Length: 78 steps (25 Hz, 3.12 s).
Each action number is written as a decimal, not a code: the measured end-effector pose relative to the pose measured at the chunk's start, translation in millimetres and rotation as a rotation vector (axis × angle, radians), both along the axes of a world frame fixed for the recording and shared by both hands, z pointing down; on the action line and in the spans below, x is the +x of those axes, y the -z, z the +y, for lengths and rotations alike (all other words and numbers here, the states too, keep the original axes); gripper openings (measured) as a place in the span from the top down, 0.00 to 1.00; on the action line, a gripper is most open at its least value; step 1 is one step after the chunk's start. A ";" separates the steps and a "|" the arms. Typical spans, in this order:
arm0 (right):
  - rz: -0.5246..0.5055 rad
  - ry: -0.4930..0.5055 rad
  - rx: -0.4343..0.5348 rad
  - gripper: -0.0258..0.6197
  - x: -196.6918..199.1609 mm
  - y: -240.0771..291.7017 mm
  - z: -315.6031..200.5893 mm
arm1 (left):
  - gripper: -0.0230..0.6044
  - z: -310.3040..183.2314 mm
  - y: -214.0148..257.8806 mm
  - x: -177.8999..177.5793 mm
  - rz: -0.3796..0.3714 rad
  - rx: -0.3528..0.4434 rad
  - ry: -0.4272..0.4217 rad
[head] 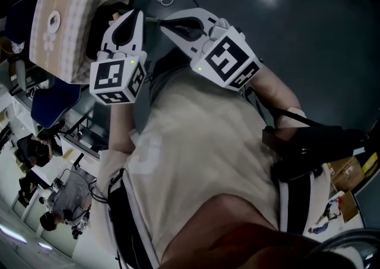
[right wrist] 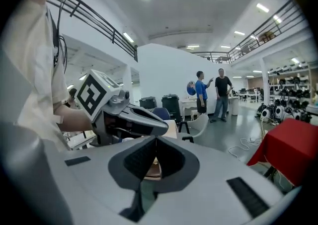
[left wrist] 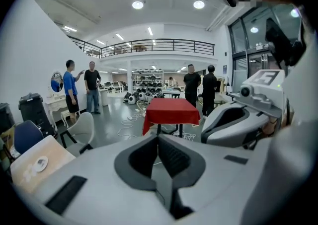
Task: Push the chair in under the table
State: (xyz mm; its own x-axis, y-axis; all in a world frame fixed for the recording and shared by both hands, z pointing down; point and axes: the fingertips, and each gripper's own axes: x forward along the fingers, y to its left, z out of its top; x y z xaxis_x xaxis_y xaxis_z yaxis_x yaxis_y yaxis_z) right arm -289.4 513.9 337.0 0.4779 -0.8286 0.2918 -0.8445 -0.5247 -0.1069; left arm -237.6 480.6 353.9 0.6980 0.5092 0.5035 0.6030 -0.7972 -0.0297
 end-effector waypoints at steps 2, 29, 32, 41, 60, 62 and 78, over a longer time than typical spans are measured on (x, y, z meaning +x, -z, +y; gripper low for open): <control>0.024 0.005 -0.025 0.94 1.2 -0.5 0.4 | 0.95 5.3 -6.5 6.8 -0.008 -0.014 -0.004; -0.303 -0.120 0.023 0.94 133.9 -25.1 -27.0 | 0.95 -110.6 -17.7 135.9 -0.001 -0.156 0.155; -0.286 -0.085 0.041 0.94 151.9 -21.4 -19.9 | 0.95 -97.3 -15.5 142.0 0.001 -0.133 0.168; -0.319 0.072 0.094 0.94 197.1 -25.2 43.2 | 0.95 -11.0 -12.1 179.7 -0.006 -0.101 0.260; -0.514 0.217 0.252 0.94 268.2 -46.2 148.1 | 0.95 82.8 -0.7 225.5 -0.001 0.091 0.405; -0.517 0.238 0.252 0.94 271.1 -43.9 144.1 | 0.95 76.8 -0.8 224.8 -0.002 0.095 0.431; -0.511 0.173 0.182 0.94 304.3 -53.6 133.0 | 0.95 46.1 -10.7 263.4 0.020 0.031 0.423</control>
